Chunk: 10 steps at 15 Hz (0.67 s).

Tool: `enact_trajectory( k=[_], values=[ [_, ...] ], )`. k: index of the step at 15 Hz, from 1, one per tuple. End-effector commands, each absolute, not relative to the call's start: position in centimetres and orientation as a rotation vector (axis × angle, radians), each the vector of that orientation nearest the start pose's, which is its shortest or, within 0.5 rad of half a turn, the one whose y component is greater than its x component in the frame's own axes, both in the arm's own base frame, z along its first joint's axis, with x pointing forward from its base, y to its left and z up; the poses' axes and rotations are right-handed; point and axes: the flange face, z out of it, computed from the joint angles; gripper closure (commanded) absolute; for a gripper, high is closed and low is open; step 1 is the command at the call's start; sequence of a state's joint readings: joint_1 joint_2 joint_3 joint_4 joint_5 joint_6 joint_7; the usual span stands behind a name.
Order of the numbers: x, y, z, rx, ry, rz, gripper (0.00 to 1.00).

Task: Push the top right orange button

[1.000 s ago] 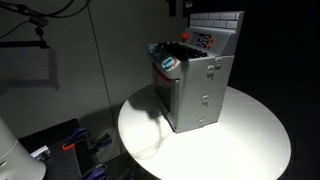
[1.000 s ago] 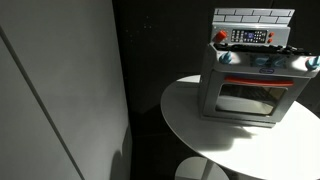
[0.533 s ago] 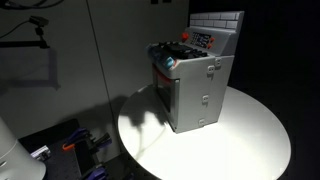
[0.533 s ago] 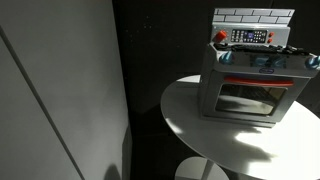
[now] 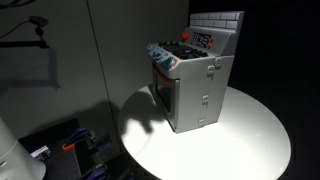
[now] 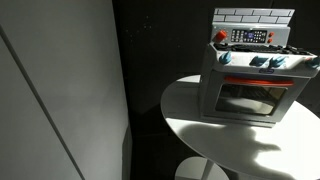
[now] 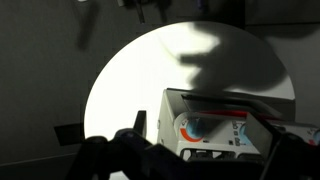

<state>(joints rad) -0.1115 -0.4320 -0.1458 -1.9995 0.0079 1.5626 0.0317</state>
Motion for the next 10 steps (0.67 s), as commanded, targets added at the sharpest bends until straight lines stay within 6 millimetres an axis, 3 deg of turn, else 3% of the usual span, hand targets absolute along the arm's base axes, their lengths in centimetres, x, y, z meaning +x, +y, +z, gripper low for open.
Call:
enact_trajectory(
  k=[1,6,7,10],
  values=[
    [37.0,-12.2,62.4,-3.044,0.36,-0.014,0.0],
    [35.3,-12.4,61.1,-3.024,0.347,0.005,0.0],
    [36.4,-12.1,61.4,-3.024,0.369,0.021,0.0],
    [36.4,-12.0,61.1,-3.023,0.369,0.029,0.0]
  ],
)
